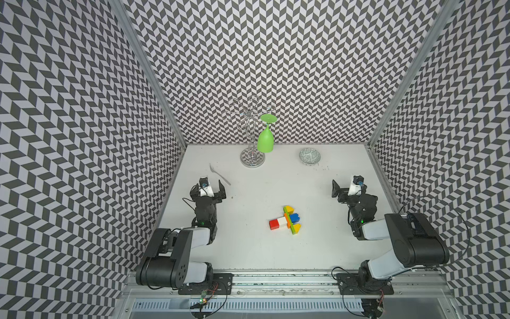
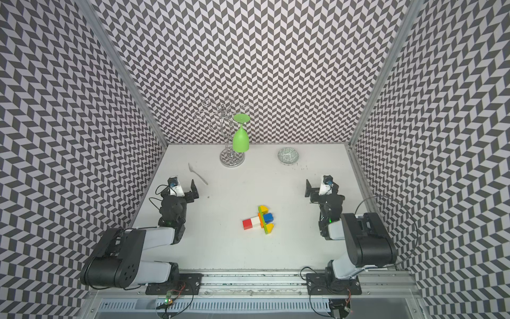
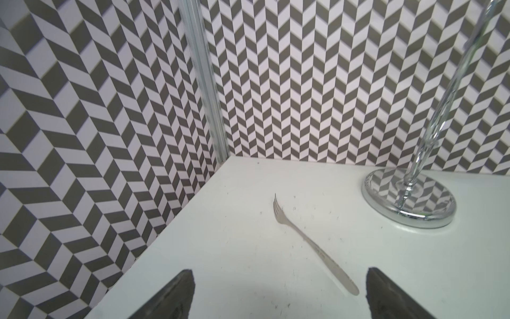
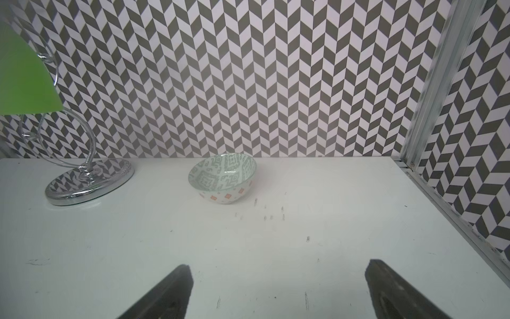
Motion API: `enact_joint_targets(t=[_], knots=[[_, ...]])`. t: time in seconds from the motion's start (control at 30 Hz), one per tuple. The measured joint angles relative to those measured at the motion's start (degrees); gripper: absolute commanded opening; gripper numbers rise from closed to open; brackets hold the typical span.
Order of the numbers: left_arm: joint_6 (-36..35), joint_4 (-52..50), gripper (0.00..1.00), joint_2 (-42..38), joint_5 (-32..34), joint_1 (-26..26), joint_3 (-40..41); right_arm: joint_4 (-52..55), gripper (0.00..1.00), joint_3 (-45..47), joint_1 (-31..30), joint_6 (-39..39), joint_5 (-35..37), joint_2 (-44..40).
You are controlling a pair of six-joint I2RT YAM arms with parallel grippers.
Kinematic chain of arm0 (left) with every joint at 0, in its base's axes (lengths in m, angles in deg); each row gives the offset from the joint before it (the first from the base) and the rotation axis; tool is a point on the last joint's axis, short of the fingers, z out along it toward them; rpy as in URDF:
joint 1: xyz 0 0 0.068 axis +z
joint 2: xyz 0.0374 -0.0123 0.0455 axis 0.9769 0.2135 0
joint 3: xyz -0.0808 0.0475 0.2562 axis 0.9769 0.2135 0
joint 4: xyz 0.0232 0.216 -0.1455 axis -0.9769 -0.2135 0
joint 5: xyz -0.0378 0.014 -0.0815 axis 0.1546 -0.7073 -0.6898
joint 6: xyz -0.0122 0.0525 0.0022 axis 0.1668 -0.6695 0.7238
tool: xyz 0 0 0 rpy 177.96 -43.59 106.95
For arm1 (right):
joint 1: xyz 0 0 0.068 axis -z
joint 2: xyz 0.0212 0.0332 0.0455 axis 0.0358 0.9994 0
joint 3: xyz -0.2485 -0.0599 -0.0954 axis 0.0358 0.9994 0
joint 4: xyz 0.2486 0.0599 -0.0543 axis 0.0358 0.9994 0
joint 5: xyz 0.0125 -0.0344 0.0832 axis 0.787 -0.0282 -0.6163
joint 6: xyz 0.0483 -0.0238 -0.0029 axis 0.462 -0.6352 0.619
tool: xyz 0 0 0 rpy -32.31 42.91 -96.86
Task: Assemble a fork with lego
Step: Reset both arms
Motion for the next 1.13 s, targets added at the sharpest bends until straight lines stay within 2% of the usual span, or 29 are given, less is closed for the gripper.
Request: enact_joint_targets(t=[0.17,0.33,0.7,1.13], knots=[[0.2,9.5,0.99,5.6,0.5,-0.8,3.8,0.1,1.00,0.0,0.0,0.0,0.3,0.0],[-0.1,15.2,0.99,9.3,-0.3,-0.8,3.3,0.1,1.00,0.0,0.0,0.0,0.4,0.0],[0.9,10.6,0.99,9.6,-6.0,2.4,-1.0,0.1,0.99,0.0,0.0,0.0,0.4,0.0],[1.7,9.7,0.99,9.6,-7.2,2.6,-1.0,0.9,0.99,0.0,-0.1,0.0,0.9,0.0]])
